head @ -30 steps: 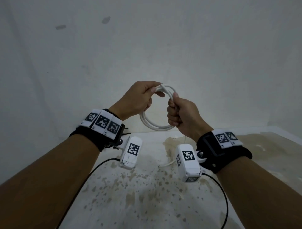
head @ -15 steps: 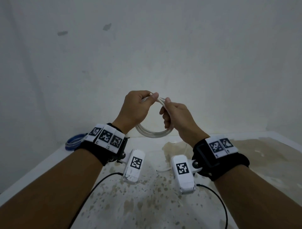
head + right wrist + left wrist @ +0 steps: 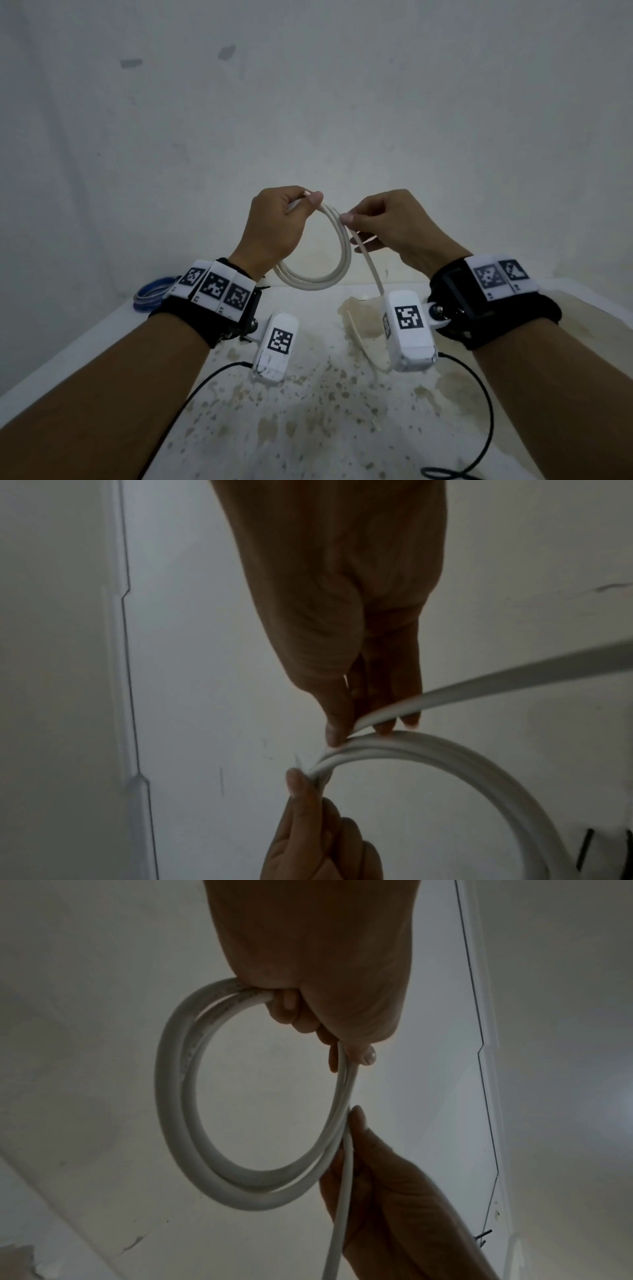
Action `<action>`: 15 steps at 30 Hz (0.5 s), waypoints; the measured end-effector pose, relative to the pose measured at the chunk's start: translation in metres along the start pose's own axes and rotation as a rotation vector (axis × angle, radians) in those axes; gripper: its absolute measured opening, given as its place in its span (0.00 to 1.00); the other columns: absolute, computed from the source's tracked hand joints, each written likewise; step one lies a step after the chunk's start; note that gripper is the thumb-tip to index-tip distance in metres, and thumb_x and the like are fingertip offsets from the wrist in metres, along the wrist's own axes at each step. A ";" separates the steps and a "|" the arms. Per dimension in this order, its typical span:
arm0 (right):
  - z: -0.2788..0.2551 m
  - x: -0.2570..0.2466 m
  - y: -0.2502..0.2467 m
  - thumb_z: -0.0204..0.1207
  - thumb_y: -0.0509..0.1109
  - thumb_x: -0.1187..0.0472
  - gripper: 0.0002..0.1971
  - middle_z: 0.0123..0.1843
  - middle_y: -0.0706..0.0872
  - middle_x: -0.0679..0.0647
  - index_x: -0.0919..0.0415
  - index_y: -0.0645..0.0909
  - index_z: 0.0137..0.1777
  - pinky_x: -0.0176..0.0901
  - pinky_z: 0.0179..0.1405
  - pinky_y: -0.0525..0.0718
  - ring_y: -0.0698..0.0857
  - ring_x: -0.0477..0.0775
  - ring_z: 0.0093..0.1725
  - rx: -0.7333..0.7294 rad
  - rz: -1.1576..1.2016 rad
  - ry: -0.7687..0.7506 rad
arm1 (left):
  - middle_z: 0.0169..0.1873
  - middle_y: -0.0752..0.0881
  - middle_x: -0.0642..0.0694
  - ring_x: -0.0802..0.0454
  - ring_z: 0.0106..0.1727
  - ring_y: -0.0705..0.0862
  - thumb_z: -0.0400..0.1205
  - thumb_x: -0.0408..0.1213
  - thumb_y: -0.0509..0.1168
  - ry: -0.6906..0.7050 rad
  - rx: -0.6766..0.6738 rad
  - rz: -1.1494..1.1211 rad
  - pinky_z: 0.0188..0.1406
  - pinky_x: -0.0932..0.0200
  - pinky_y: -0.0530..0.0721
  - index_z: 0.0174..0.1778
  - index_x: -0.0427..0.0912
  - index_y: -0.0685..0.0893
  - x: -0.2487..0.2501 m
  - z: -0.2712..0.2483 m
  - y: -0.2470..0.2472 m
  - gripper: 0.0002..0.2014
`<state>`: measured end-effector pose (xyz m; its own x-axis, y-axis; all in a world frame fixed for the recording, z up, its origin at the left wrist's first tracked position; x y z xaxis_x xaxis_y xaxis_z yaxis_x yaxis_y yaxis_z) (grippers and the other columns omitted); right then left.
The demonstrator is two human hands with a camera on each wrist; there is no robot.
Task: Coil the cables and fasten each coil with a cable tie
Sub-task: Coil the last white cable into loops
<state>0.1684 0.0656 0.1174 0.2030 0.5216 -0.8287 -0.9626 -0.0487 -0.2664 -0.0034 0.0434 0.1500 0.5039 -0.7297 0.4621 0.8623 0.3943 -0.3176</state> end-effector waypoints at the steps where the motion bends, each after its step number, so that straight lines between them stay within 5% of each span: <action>1: 0.000 0.004 0.000 0.74 0.79 0.60 0.12 0.31 0.88 0.57 0.72 0.87 0.44 0.45 0.36 0.90 0.89 0.55 0.32 -0.005 0.043 0.020 | 0.22 0.75 0.53 0.60 0.26 0.71 0.84 0.43 0.67 0.004 -0.004 -0.026 0.30 0.64 0.69 0.39 0.38 0.90 0.002 0.000 0.000 0.14; 6: -0.007 0.035 0.023 0.71 0.74 0.47 0.23 0.46 0.89 0.53 0.61 0.88 0.60 0.46 0.50 0.87 0.85 0.53 0.46 -0.198 0.346 0.200 | 0.21 0.72 0.55 0.60 0.25 0.66 0.85 0.40 0.66 -0.021 -0.032 -0.177 0.27 0.68 0.67 0.46 0.34 0.90 0.009 0.000 -0.001 0.13; 9: -0.023 0.039 0.054 0.79 0.63 0.47 0.25 0.64 0.87 0.59 0.64 0.83 0.67 0.59 0.68 0.81 0.86 0.59 0.63 -0.395 0.651 0.272 | 0.24 0.78 0.46 0.60 0.27 0.71 0.85 0.39 0.66 0.009 -0.094 -0.171 0.31 0.68 0.71 0.48 0.34 0.90 0.016 0.000 0.005 0.12; 12: -0.029 0.039 0.061 0.79 0.64 0.52 0.19 0.53 0.90 0.61 0.65 0.88 0.58 0.57 0.63 0.86 0.91 0.55 0.46 -0.403 0.937 0.301 | 0.21 0.77 0.59 0.63 0.24 0.72 0.86 0.37 0.64 0.006 -0.144 -0.179 0.30 0.73 0.70 0.49 0.31 0.89 0.019 -0.004 0.008 0.12; 15: -0.031 0.041 0.066 0.73 0.76 0.53 0.16 0.40 0.88 0.56 0.65 0.87 0.53 0.53 0.53 0.89 0.88 0.50 0.34 -0.442 1.054 0.299 | 0.17 0.75 0.62 0.64 0.21 0.72 0.87 0.34 0.63 -0.013 -0.210 -0.221 0.25 0.77 0.67 0.52 0.28 0.87 0.021 -0.006 0.014 0.13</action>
<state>0.1185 0.0577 0.0507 -0.5638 -0.1699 -0.8082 -0.5464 -0.6572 0.5192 0.0192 0.0308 0.1502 0.3068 -0.7770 0.5497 0.9228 0.1013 -0.3718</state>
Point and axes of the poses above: each hand's wrist, its own z-axis towards the middle knuckle, its own y-axis out of the palm, x = y × z, the point moved 10 cm from there along z, towards the middle knuckle
